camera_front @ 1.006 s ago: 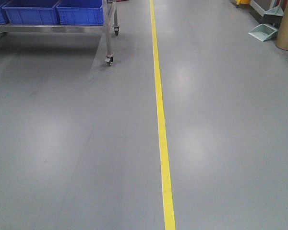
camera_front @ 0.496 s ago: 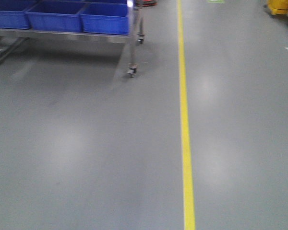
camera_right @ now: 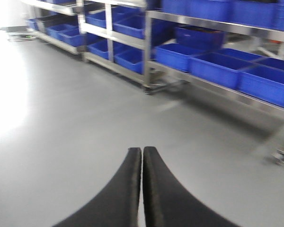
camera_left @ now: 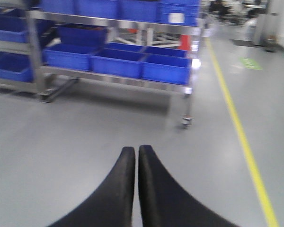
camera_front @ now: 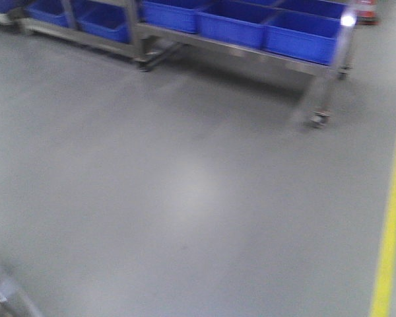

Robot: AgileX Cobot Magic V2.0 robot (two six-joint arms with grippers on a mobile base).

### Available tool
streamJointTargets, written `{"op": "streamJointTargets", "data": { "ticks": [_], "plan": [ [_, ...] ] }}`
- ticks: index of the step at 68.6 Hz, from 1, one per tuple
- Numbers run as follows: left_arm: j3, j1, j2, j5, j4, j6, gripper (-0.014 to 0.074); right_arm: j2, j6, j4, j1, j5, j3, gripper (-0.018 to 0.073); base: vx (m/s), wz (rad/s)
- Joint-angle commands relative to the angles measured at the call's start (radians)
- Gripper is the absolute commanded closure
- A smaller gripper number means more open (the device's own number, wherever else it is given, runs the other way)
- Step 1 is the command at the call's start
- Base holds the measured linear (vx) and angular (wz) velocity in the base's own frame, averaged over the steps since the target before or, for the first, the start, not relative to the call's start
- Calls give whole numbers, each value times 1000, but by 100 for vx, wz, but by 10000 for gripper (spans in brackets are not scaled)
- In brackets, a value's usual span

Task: Move and align brake pads A on conveyor
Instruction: 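Turn the base and pull up to the steel table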

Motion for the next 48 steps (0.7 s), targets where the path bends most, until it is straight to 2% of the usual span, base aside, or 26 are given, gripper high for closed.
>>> {"op": "streamJointTargets", "data": {
  "ticks": [1,48],
  "plan": [
    [-25,-4,14,-76,-6,-2,603,10,-7,2,-3,-75,-26,565,13,101],
    [-25,-4,14,-76,-6,-2,603,10,-7,2,-3,-75,-26,565,12,83]
  ]
}}
